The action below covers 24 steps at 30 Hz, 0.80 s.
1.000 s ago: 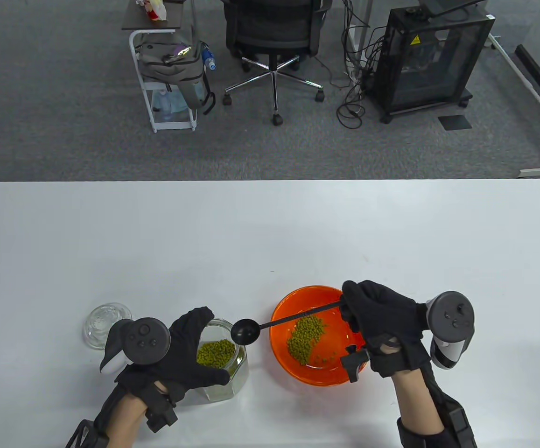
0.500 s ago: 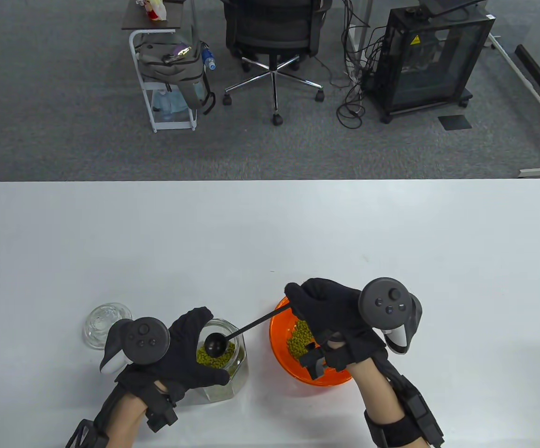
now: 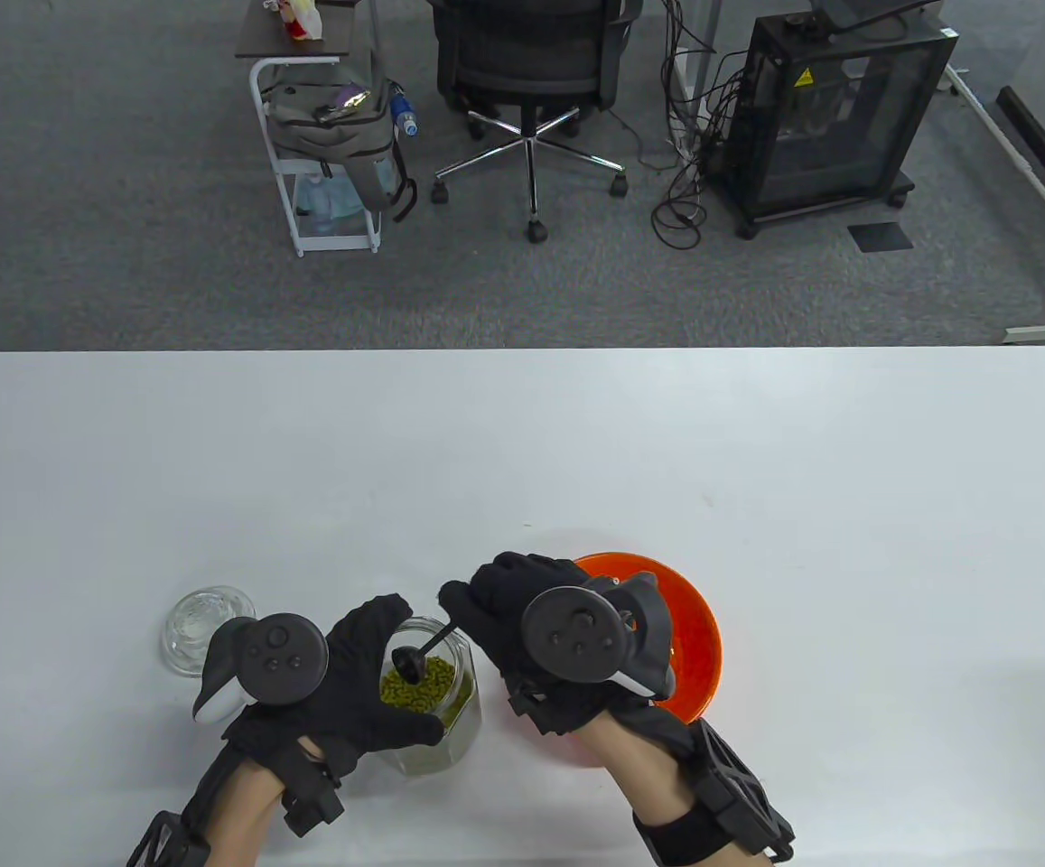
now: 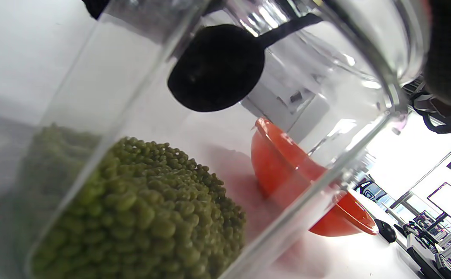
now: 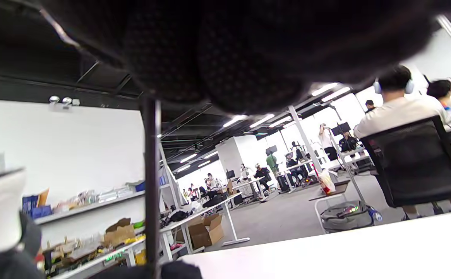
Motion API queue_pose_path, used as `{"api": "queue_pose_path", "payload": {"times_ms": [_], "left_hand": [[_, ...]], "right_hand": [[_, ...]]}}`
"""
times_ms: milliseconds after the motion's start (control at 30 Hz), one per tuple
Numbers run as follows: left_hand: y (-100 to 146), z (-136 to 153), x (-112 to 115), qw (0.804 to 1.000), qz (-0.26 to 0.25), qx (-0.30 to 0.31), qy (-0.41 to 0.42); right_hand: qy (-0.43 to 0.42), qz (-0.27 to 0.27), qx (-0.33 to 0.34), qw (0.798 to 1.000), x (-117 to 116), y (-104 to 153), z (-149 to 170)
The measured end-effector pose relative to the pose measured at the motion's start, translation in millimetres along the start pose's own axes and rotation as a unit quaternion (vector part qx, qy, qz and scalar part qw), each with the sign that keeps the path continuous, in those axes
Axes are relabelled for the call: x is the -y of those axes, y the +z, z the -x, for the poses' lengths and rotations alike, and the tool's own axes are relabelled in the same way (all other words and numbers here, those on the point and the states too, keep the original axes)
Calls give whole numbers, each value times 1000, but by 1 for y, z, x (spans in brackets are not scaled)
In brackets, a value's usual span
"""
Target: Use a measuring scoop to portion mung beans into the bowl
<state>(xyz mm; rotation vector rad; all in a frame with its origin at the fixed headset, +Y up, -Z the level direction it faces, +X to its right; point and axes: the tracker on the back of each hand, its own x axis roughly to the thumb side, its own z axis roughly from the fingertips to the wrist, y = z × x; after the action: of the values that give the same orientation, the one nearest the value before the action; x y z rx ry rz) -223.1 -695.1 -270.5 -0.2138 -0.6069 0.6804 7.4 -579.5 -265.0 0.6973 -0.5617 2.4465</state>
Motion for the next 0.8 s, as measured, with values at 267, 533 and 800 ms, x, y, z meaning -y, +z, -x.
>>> {"api": "queue_pose_path", "payload": {"times_ms": [267, 533, 800], "left_hand": [[0, 0, 0, 1000, 0, 0, 0], [0, 0, 0, 1000, 1, 0, 0], [0, 1, 0, 1000, 1, 0, -1]], "right_hand": [[98, 16, 75, 992, -24, 9, -29], [64, 10, 78, 995, -41, 12, -17], [-25, 33, 76, 996, -45, 20, 1]]}}
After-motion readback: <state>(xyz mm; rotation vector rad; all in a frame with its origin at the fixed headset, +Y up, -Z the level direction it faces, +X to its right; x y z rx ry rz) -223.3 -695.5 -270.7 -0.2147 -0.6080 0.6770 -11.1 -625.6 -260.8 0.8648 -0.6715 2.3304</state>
